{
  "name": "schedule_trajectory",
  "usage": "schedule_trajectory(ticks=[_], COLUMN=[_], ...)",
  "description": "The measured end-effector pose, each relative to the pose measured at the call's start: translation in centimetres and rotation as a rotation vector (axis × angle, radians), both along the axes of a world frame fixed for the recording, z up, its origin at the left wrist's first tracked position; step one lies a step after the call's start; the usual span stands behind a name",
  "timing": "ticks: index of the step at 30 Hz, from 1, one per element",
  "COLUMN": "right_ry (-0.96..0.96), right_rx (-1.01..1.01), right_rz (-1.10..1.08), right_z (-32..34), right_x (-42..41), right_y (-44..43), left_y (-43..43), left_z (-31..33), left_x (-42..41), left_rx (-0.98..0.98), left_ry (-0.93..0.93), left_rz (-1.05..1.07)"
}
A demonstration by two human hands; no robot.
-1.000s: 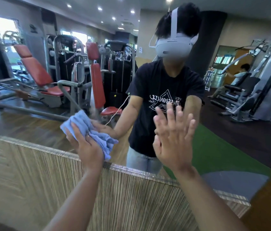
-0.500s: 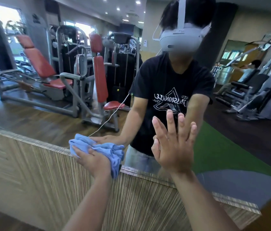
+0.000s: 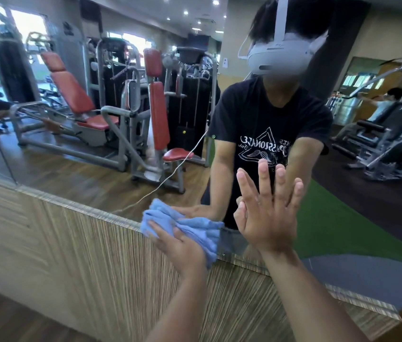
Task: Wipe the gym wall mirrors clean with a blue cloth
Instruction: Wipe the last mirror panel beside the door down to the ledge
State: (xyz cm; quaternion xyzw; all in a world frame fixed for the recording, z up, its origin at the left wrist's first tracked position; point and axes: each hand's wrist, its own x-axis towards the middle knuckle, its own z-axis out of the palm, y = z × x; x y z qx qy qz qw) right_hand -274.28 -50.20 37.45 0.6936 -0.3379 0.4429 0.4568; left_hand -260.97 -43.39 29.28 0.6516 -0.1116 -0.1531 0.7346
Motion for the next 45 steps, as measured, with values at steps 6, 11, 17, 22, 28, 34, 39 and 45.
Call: schedule_trajectory(ticks=[6,11,17,22,28,34,39,45], right_ry=[0.015,0.022,0.014,0.012,0.009,0.003,0.016,0.015], right_rx=[0.018,0.027,-0.014,-0.024,-0.026,-0.002,-0.023,-0.027], right_rz=[-0.001,0.009,-0.013,-0.038,-0.042,-0.023,-0.043,-0.072], right_z=[0.0,0.0,-0.2,-0.3,-0.2,-0.2,-0.2,-0.3], right_x=[-0.3,-0.5,-0.2,-0.1,0.0,0.0,-0.1,0.0], right_y=[0.0,-0.1,-0.2,-0.2,-0.2,0.0,-0.1,-0.2], left_y=[1.6,1.1,1.4,1.2,0.6,1.2,1.5,2.0], left_z=[0.5,0.8,1.5,1.2,0.8,0.8,1.2,1.8], left_x=[-4.0,4.6,18.3,17.8,6.7,2.3,11.1,17.7], left_rx=[-0.049,-0.01,0.053,0.049,0.006,-0.011,0.033,0.109], left_ry=[-0.014,-0.026,-0.08,-0.078,-0.067,-0.011,-0.054,-0.042], left_rz=[-0.17,-0.045,0.16,0.202,0.087,-0.093,0.017,0.12])
